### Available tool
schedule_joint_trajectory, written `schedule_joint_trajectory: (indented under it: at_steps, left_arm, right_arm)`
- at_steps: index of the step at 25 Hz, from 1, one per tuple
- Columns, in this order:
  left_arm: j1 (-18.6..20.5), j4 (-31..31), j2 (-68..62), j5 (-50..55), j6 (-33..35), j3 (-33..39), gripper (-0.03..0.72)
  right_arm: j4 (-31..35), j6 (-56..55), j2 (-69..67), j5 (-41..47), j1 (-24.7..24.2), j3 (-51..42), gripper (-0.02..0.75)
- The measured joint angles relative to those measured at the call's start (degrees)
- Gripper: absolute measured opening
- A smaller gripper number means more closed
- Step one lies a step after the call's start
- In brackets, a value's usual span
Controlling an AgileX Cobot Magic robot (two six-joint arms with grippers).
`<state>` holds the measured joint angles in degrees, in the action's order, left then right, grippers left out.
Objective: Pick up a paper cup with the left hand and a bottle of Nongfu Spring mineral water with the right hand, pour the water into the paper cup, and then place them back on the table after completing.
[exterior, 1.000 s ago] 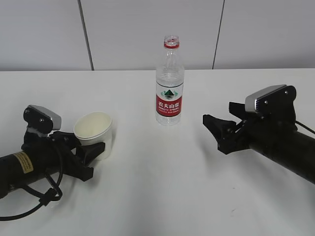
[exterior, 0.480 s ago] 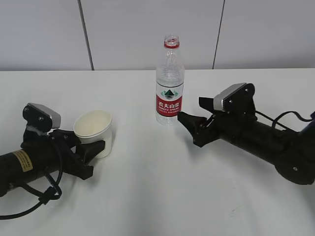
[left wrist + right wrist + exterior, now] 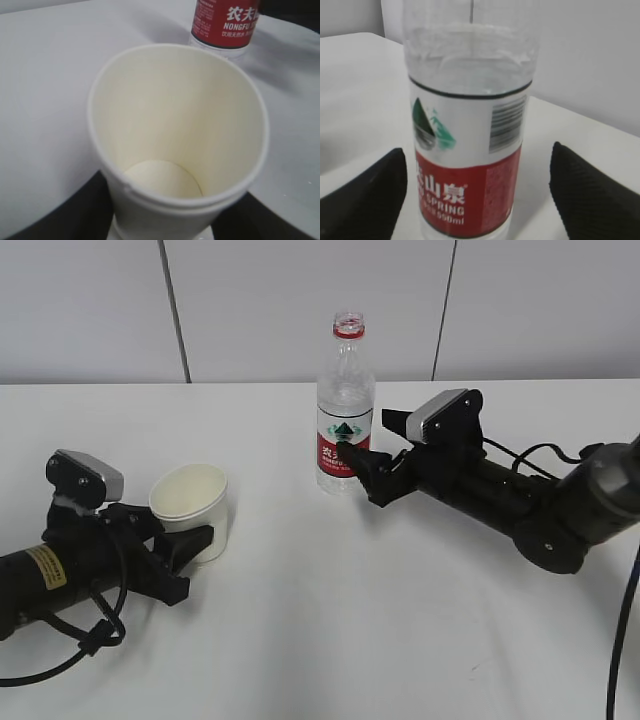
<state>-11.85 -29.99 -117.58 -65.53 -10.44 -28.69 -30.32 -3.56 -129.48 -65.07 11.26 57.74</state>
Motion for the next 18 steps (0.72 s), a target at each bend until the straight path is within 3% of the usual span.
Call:
schedule_joint_trajectory:
  at_steps: [18]
  left_arm:
    - [0.00,0.00,0.00,0.00,0.00,0.00,0.356]
  right_arm:
    - [-7.76,-8.52,-2.25,9.18,0.00,9.73,0.671]
